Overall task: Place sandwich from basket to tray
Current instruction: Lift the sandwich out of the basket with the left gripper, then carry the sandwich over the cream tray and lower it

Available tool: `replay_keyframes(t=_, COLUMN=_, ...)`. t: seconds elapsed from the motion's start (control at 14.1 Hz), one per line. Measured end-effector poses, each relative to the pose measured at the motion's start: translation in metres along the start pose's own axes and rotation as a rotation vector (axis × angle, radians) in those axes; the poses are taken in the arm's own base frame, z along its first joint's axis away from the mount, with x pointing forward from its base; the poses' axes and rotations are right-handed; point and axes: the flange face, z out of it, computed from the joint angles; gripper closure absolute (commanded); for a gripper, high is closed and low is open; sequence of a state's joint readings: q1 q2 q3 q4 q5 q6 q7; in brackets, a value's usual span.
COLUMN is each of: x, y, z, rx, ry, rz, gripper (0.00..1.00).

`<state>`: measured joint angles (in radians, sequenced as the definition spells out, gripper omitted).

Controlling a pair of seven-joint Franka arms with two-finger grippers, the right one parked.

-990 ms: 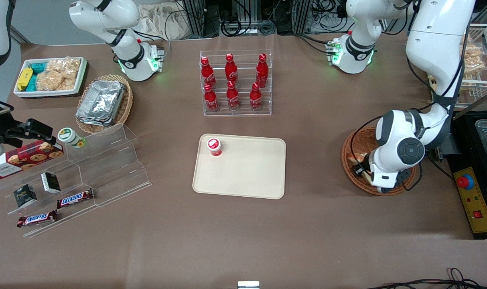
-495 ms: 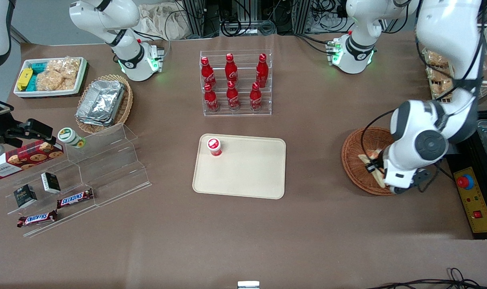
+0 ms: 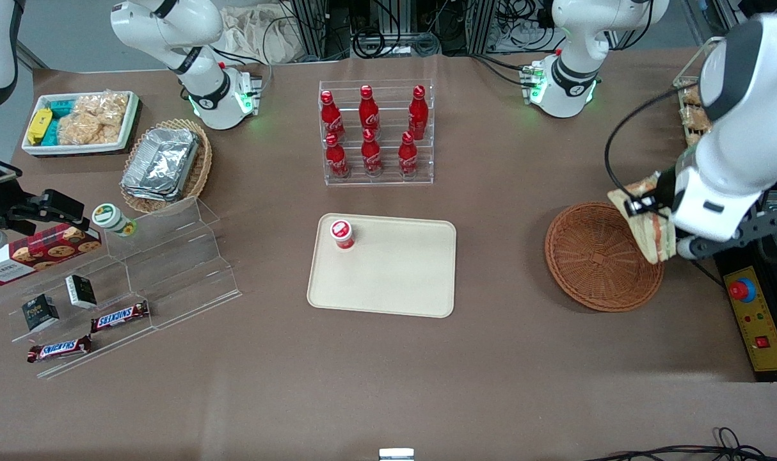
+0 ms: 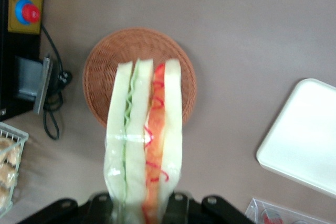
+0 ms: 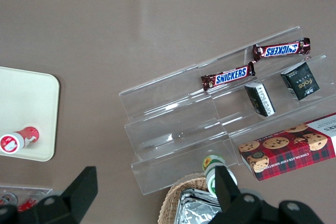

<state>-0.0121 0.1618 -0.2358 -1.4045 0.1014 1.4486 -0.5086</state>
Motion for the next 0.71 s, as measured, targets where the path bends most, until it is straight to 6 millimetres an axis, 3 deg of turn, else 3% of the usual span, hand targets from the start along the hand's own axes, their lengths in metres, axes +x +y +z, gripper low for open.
replay_keyframes(t=0.14, x=-0.032, y=0.032, z=-0.032, rx=-0.014, ry=0.015, rz=0.077, gripper=0.70)
replay_keyframes(t=0.35, x=-0.085, y=0.095, z=-0.046, rx=-0.028, ry=0.019, rz=0.147, gripper=0.70)
replay_keyframes(t=0.49, x=-0.117, y=0.140, z=-0.038, rx=-0.037, ry=0.003, rz=0.166, gripper=0.67)
replay_keyframes(t=0.57, x=-0.123, y=0.159, z=-0.029, rx=-0.051, ry=-0.004, rz=0.173, gripper=0.67)
replay_keyframes(t=0.71, x=-0.114, y=0.192, z=0.004, rx=-0.091, ry=-0.028, rz=0.175, gripper=0.67)
